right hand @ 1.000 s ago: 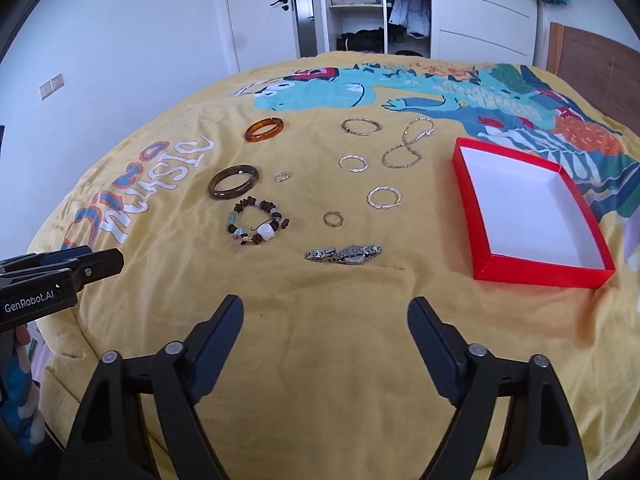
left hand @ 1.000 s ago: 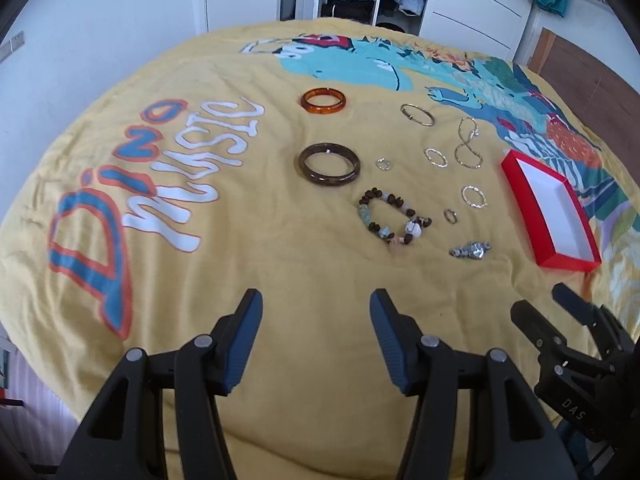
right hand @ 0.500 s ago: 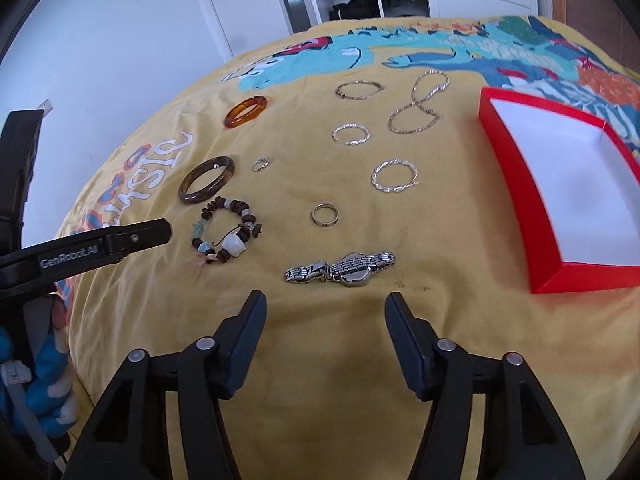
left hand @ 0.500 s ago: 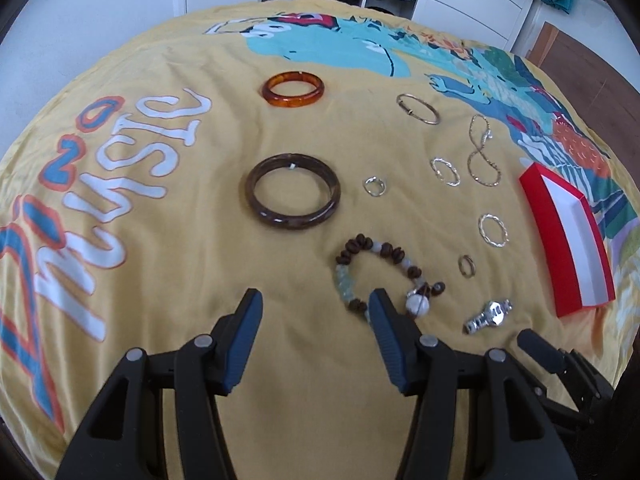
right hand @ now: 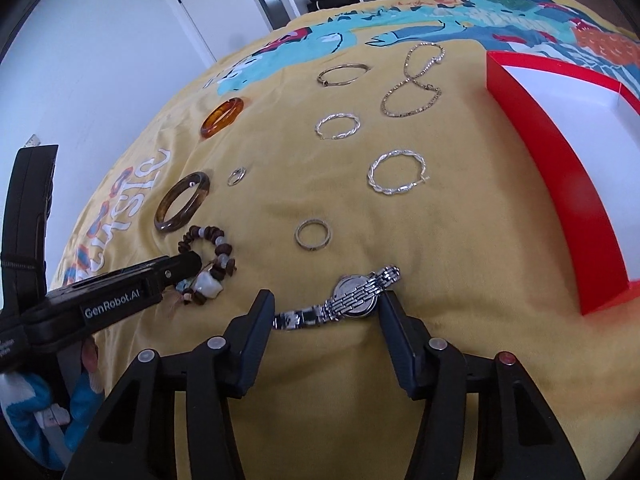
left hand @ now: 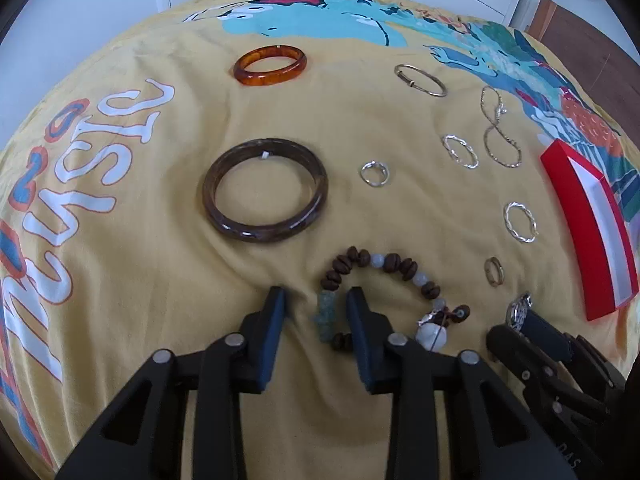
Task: Organize jewelry
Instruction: 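Grasp the beaded bracelet with the left tool while the right tool grasps the silver watch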
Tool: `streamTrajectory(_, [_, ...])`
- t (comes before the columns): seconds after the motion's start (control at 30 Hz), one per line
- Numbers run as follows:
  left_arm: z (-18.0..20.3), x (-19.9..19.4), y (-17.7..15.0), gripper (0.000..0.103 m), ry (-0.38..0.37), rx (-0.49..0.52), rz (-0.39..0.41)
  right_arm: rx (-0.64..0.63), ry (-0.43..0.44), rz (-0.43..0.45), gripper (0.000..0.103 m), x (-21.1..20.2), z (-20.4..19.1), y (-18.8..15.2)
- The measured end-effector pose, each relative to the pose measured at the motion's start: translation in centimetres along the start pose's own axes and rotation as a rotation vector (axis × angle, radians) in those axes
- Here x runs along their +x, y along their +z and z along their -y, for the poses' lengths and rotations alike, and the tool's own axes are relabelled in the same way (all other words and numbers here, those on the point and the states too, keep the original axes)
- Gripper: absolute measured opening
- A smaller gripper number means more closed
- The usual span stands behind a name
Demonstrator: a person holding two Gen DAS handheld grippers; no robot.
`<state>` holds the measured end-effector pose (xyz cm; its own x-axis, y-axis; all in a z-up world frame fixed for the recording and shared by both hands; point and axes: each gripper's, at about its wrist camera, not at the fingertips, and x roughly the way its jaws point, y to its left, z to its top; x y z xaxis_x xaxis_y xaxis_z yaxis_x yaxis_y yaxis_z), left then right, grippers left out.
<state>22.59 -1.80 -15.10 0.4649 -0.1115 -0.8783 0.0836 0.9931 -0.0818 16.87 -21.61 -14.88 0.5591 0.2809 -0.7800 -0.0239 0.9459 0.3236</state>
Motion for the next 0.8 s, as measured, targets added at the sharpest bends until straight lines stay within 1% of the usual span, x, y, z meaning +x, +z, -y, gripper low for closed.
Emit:
streamTrajectory(0.03, [-0.1,0.0,0.0,0.022,0.004,0.001,0.003,-0.006,-0.004,0.0,0.048,0.3,-0.1,0.2])
streamTrajectory(0.1, [-0.2,-0.1,-0.1,0.013,0.008,0.004,0.011,-0.031,-0.021,0.005,0.042,0.8,-0.4,0.3])
streamTrajectory(0.13, [-0.1,0.0,0.0,0.013,0.009,0.008,0.014,-0.039,-0.028,0.008,0.041,1.0,-0.5,0.4])
streamTrajectory(0.2, [-0.1,-0.1,-0.1,0.012,0.008,0.011,0.02,-0.055,-0.035,0.014,0.03,1.2,-0.7,0.6])
streamTrajectory(0.27, [-0.2,-0.5,-0.2,0.012,0.002,0.014,0.03,-0.064,-0.037,0.015,0.024,1.5,-0.6,0.9])
streamTrajectory(0.5, [-0.3,-2.7,-0.4,0.012,-0.047,-0.005,0.058,-0.093,-0.007,0.017,0.023,0.3,-0.8,0.9])
streamTrajectory(0.67, [0.0,-5.3,-0.6,0.012,-0.08,-0.009,0.093,-0.106,0.01,0.038,0.023,-1.7,-1.5,0.6])
streamTrajectory(0.8, [0.2,-7.7,-0.7,0.011,-0.085,-0.011,0.121,-0.108,0.016,0.064,0.023,-4.0,-2.0,0.4])
